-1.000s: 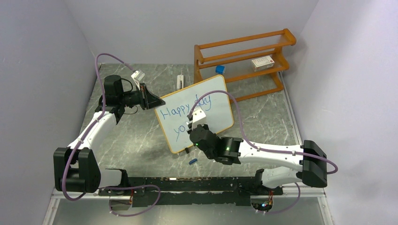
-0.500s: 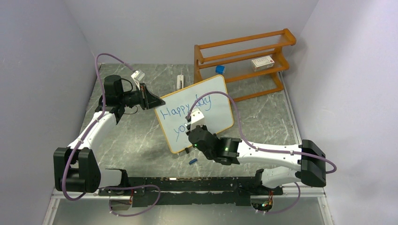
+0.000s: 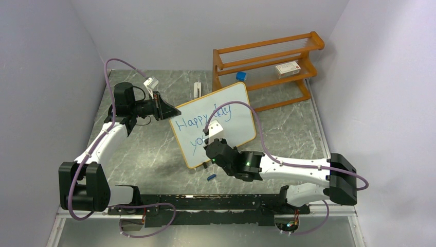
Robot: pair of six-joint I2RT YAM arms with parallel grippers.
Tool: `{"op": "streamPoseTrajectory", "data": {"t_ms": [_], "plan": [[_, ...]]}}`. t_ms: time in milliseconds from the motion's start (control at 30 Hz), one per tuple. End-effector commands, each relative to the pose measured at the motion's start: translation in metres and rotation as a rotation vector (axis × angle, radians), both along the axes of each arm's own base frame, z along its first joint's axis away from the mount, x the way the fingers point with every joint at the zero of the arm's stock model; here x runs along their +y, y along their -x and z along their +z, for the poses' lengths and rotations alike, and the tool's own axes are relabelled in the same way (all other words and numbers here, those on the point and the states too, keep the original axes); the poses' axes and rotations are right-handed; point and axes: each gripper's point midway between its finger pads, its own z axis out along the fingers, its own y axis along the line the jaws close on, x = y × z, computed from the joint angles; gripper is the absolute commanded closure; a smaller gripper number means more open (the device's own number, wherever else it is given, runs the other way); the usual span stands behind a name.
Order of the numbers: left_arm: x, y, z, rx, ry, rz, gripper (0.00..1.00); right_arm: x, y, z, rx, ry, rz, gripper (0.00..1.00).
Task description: Write a sentence on the whiteboard
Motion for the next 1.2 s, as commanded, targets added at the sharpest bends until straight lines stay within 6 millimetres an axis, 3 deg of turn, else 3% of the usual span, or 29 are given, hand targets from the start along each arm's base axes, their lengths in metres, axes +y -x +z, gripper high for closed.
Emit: {"op": "streamPoseTrajectory", "data": {"t_ms": [0,467,1167], "plan": [[-0.004,0.003,-0.017,0.037,-0.028,-0.001,0.95,-0.008,0.005,-0.016,0.045,0.049,0.0,1.0],[-0.004,0.002,-0.017,0.033,-0.03,0.0,0.95,-0.023,0.002,-0.018,0.033,0.104,-0.035,1.0],[-0.004,0.003,-0.016,0.027,-0.031,-0.001,0.95,-0.019,-0.017,0.018,-0.068,-0.022,-0.097,1.0]]}}
